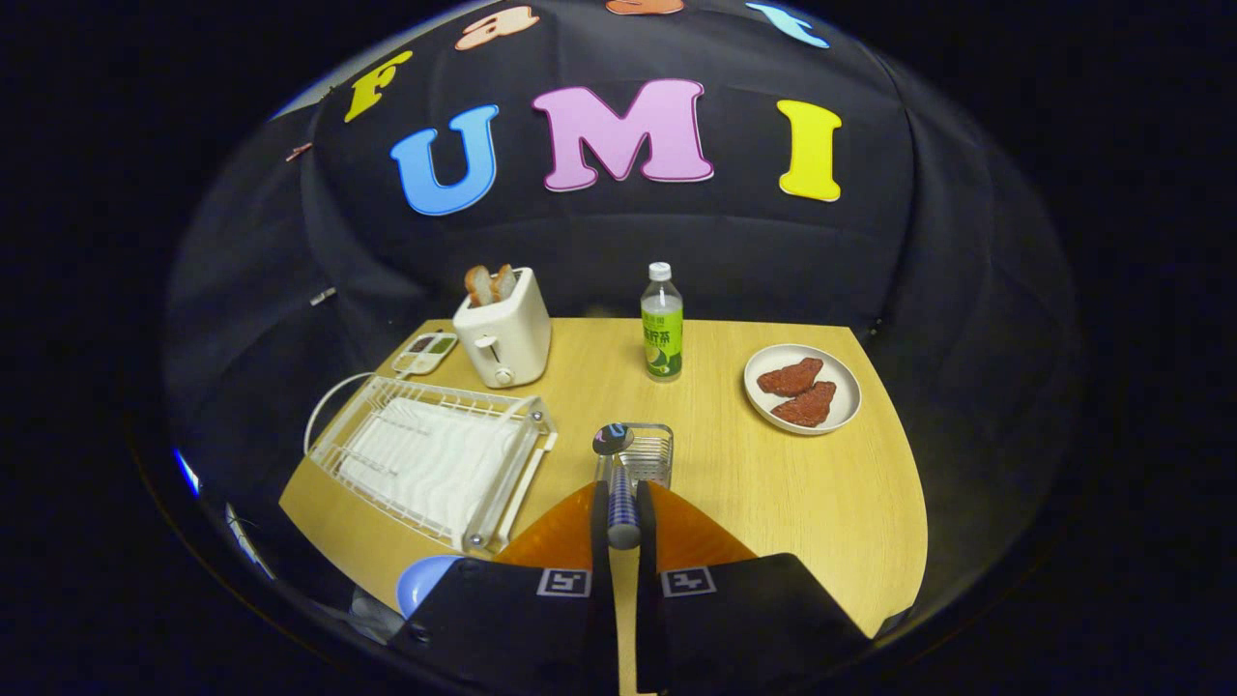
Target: Take the plate from the dish rack, then take the spoon from the basket and place it into the plate.
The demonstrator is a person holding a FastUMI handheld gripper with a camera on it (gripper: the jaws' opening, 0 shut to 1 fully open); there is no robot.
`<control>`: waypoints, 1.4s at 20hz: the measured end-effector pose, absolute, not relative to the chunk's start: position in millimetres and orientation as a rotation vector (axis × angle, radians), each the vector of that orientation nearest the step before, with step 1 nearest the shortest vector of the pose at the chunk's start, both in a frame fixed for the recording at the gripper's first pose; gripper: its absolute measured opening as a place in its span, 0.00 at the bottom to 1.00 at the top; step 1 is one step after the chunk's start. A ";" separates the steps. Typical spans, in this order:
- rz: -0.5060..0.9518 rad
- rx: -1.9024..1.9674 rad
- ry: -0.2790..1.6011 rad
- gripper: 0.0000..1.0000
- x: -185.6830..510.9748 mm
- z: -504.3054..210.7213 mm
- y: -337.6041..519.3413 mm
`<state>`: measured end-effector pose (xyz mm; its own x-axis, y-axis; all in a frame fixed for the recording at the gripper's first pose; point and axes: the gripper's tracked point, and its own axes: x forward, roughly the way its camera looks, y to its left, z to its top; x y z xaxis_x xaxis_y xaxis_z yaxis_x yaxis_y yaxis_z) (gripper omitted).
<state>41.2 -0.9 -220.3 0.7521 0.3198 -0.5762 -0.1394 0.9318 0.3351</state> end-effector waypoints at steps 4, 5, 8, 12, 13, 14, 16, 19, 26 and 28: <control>0.380 0.349 0.662 0.11 -14.3 -180.5 32.8; 0.417 0.368 0.668 0.11 -30.6 -174.6 44.2; 0.509 0.396 0.729 0.11 -74.5 -179.7 76.5; 0.579 0.393 0.808 0.11 -109.6 -218.9 113.6; 0.596 0.391 0.829 0.12 -117.5 -230.0 123.8; 0.613 0.384 0.848 0.11 -122.4 -243.5 132.9; 0.632 0.360 0.874 0.12 -128.8 -270.3 148.9; 0.622 0.351 0.896 0.12 -127.9 -301.7 162.5; 0.633 0.320 0.932 0.12 -135.3 -328.1 171.9; 0.621 0.300 0.960 0.15 -139.0 -336.1 168.3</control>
<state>-139.0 168.3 -336.1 0.4187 0.6143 -0.6689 -0.3582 0.7885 0.4999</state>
